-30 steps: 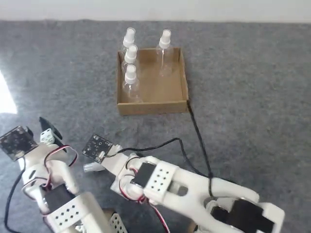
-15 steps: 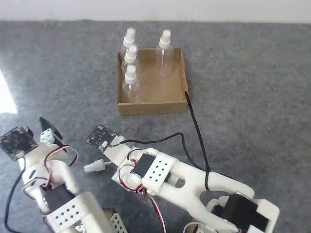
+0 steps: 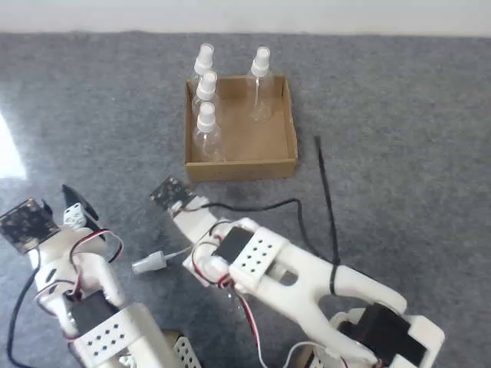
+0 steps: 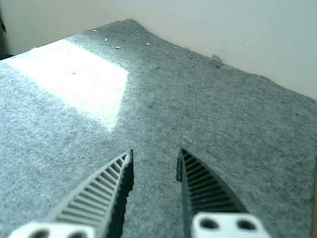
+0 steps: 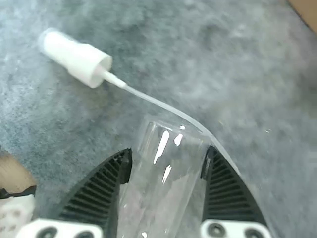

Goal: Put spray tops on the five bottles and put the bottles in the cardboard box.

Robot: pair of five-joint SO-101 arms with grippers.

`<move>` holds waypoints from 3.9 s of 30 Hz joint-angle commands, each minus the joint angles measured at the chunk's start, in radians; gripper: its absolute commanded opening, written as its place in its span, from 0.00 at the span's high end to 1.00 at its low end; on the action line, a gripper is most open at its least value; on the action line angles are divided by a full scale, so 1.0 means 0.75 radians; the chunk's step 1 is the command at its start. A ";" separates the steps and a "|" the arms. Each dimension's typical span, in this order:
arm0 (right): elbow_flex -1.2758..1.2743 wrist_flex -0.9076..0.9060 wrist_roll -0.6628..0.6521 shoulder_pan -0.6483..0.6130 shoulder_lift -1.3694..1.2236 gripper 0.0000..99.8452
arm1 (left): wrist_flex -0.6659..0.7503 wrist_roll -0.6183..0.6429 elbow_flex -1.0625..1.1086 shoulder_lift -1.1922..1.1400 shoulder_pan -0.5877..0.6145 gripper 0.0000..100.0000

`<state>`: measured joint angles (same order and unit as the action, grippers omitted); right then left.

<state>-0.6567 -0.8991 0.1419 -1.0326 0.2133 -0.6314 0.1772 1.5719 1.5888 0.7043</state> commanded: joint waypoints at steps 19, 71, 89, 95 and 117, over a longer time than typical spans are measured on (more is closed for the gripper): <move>-0.065 -0.062 0.477 0.285 0.662 0.90 | 0.037 0.020 -0.060 0.020 -0.006 0.87; -0.477 0.324 0.833 1.509 0.555 0.90 | 0.037 0.018 -0.058 0.020 -0.006 0.87; -0.309 0.154 0.857 1.462 0.408 0.60 | 0.037 0.018 -0.058 0.020 -0.006 0.87; -0.115 -0.062 0.792 1.456 0.478 0.60 | 0.037 0.018 -0.058 0.020 -0.006 0.87; 0.125 -0.535 -0.006 1.376 0.515 0.60 | 0.037 0.016 -0.058 0.020 -0.008 0.87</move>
<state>-0.6291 -1.2597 0.2309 0.0384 0.5539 -0.6314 0.1834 1.5719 1.5888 0.7043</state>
